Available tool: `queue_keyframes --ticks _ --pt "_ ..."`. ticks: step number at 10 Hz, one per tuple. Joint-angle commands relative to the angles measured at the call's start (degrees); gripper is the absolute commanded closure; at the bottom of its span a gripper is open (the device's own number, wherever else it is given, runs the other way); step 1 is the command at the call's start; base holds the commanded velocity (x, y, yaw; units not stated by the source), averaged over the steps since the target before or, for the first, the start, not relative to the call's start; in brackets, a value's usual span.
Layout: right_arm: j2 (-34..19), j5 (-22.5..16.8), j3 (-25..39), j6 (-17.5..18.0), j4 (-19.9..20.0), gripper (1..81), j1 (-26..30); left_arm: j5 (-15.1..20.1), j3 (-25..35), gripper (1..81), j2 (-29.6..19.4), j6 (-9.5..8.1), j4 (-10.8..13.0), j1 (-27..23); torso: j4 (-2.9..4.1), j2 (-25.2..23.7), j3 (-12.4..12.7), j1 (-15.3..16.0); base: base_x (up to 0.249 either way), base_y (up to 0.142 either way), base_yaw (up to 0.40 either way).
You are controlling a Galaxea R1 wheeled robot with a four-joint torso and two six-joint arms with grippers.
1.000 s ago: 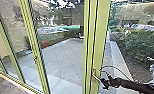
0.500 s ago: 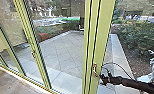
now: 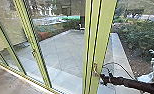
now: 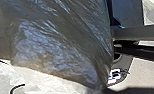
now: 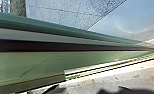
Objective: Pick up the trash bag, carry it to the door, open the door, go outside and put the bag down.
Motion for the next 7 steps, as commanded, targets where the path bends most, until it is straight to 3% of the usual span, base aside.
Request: queue_keyframes --ticks 1,5,7 --pt "-0.7 -15.4 2.1 -2.7 -0.7 1.0 1.7 4.6 0.3 81.1 -0.4 -0.17 -0.6 -0.5 0.0 0.0 0.0 0.0 0.0 0.0 0.0" --pt "-1.8 -15.2 0.9 -2.8 -0.7 1.0 5.9 5.2 0.3 81.1 -0.9 -0.17 -0.8 -0.1 0.0 0.0 -0.1 0.0 0.0 0.0 0.0" --pt "-2.1 -12.9 0.9 -2.7 -0.3 1.0 6.9 5.2 0.3 81.1 -1.4 -0.17 -0.9 0.2 0.0 0.0 -0.1 0.1 0.0 0.0 0.0"
